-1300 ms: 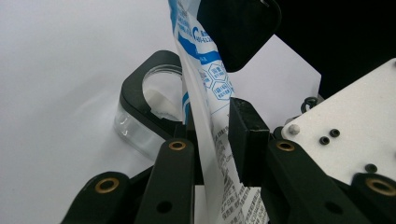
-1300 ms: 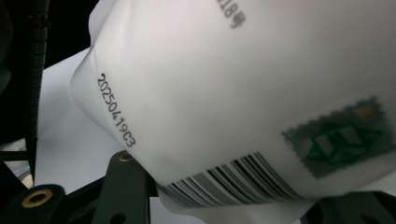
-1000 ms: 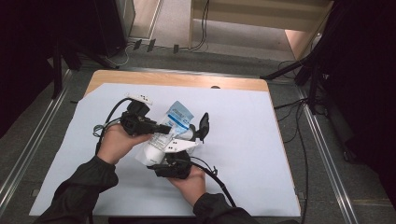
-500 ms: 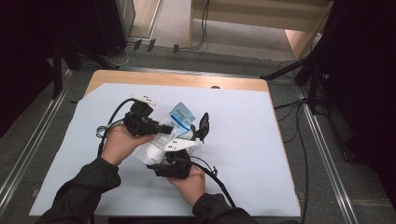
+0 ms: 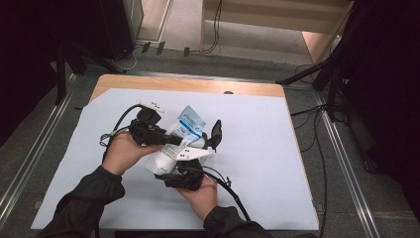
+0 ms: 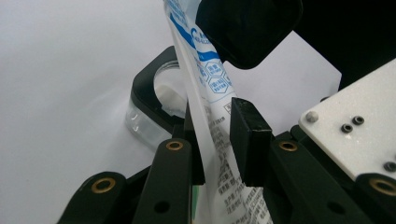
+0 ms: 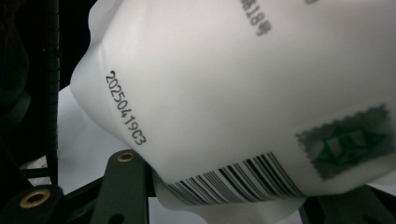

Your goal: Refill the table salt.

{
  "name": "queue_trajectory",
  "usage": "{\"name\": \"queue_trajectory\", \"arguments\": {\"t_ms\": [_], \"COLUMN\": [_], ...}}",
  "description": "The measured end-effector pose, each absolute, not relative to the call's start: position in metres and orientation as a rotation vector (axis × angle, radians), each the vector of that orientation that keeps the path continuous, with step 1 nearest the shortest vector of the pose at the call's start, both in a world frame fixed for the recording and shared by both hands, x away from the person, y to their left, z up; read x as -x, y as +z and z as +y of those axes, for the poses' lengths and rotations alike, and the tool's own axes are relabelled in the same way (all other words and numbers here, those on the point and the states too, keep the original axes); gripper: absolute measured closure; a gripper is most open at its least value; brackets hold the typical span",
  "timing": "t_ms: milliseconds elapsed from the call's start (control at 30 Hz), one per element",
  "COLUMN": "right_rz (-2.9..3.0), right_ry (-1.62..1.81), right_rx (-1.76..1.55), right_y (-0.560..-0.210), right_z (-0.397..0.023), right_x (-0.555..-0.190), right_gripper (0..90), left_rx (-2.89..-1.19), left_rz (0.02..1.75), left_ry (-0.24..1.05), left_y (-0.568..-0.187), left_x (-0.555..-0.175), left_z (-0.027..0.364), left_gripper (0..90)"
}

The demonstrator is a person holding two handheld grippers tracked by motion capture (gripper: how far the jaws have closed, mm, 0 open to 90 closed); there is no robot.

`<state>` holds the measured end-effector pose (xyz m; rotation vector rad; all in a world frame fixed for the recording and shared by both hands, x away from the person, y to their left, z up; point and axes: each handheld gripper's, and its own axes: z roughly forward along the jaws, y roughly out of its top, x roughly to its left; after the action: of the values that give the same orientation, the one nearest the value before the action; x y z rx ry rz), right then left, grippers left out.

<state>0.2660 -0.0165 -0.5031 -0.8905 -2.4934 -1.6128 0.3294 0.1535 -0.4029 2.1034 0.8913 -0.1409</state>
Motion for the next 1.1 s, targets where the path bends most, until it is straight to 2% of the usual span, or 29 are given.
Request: {"name": "queue_trajectory", "arguments": {"t_ms": [100,367,633,767,1100], "right_rz": [-2.495,-2.495,-2.553,-2.545,-2.460], "right_ry": [-1.620,-1.602,-1.552,-1.542,-1.608], "right_rx": [0.891,0.879,0.872,0.892,0.920], "right_y": [-0.503,-0.501,-0.501,-0.501,-0.497], "right_z": [-0.017,-0.016,-0.012,-0.013,-0.016], "right_x": [-0.266,-0.268,-0.268,-0.269,-0.267], "right_gripper": [53.0,52.5,48.3,54.0,55.2], "left_rx": [-2.117,-2.136,-2.142,-2.136,-2.113], "left_rz": [0.892,0.911,0.929,0.935,0.909], "left_ry": [-0.145,-0.075,-0.078,-0.078,-0.118], "left_y": [-0.400,-0.399,-0.401,-0.402,-0.401], "left_x": [-0.329,-0.325,-0.325,-0.326,-0.326], "left_z": [0.157,0.150,0.147,0.146,0.148], "left_gripper": [77.9,89.9,90.0,90.0,84.6]}}
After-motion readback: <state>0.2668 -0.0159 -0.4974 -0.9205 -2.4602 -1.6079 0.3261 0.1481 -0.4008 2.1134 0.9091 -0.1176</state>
